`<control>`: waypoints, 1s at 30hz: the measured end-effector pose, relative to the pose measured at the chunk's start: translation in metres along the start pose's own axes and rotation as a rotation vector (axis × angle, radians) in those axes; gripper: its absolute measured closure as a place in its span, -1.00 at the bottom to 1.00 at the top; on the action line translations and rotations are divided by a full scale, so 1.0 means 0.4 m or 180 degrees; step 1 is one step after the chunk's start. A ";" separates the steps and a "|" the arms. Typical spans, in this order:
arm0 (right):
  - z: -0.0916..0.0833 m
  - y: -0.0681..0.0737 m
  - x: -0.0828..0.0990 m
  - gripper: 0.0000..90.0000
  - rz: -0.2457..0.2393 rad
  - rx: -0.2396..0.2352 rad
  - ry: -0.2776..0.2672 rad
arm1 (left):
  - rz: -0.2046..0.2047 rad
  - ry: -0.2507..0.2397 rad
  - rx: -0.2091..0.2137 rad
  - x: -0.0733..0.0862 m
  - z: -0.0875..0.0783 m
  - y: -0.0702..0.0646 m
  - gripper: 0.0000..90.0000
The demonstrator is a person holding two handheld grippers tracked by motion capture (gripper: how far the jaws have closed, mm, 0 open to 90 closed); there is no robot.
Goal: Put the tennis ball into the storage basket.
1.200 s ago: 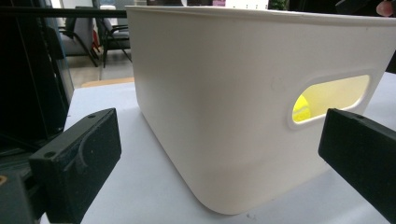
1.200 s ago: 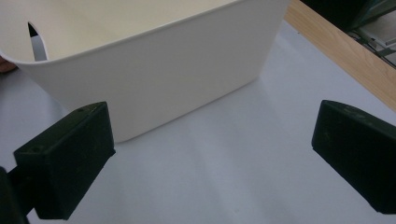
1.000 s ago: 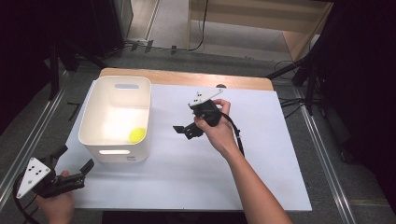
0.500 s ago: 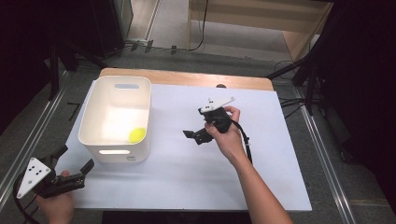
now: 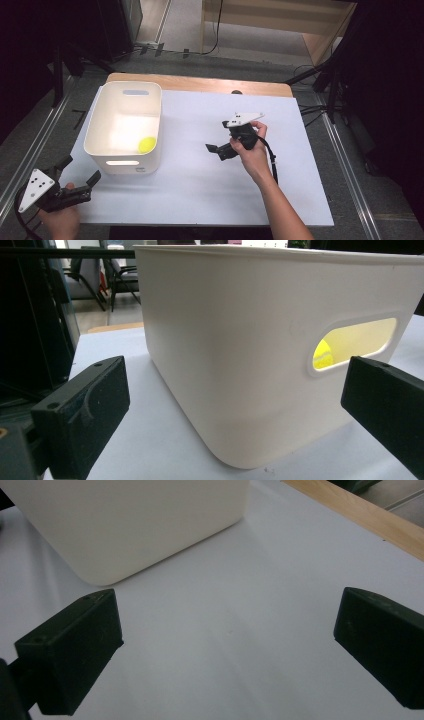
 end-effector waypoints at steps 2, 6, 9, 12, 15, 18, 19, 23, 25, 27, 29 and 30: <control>-0.007 -0.002 0.010 -1.00 0.0024 0.0019 -0.0013 | 0.0000 0.0003 -0.0005 0.000 0.000 0.000 -1.00; -0.028 -0.010 0.037 -1.00 0.0085 0.0077 -0.0092 | 0.0012 0.0012 -0.0006 0.001 0.000 0.001 -1.00; -0.037 -0.012 0.049 -1.00 0.0109 0.0105 -0.0112 | 0.0014 0.0011 -0.0005 0.001 0.000 0.001 -1.00; -0.054 -0.019 0.071 -1.00 0.0155 0.0149 -0.0143 | 0.0022 0.0025 -0.0023 0.002 0.001 0.002 -1.00; -0.066 -0.022 0.087 -1.00 0.0183 0.0174 -0.0167 | 0.0031 0.0033 -0.0026 0.002 0.001 0.002 -1.00; -0.079 -0.027 0.102 -1.00 0.0200 0.0204 -0.0181 | 0.0032 0.0034 -0.0028 0.003 0.001 0.002 -1.00; -0.083 -0.028 0.107 -1.00 0.0214 0.0208 -0.0191 | 0.0029 0.0036 -0.0032 0.003 0.002 0.002 -1.00; -0.098 -0.031 0.125 -1.00 0.0244 0.0244 -0.0230 | 0.0023 0.0047 -0.0045 0.003 0.003 0.003 -1.00; -0.106 -0.032 0.135 -1.00 0.0254 0.0255 -0.0252 | 0.0036 0.0046 -0.0035 0.004 0.004 0.002 -1.00; -0.114 -0.033 0.146 -1.00 0.0268 0.0282 -0.0269 | 0.0038 0.0053 -0.0045 0.004 0.004 0.001 -1.00; -0.122 -0.034 0.158 -1.00 0.0294 0.0302 -0.0282 | 0.0042 0.0051 -0.0050 0.004 0.004 0.001 -1.00; -0.125 -0.035 0.164 -1.00 0.0302 0.0303 -0.0294 | 0.0041 0.0049 -0.0053 0.004 0.004 0.002 -1.00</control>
Point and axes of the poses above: each handheld gripper's, and its own axes: z roughly forward along the jaws, x roughly out of its underside, y roughly to its left, the point moved 10 cm from there along z, roughly forward along the jaws, and after that the axes turned 10 degrees about -z, right-handed, at the moved point
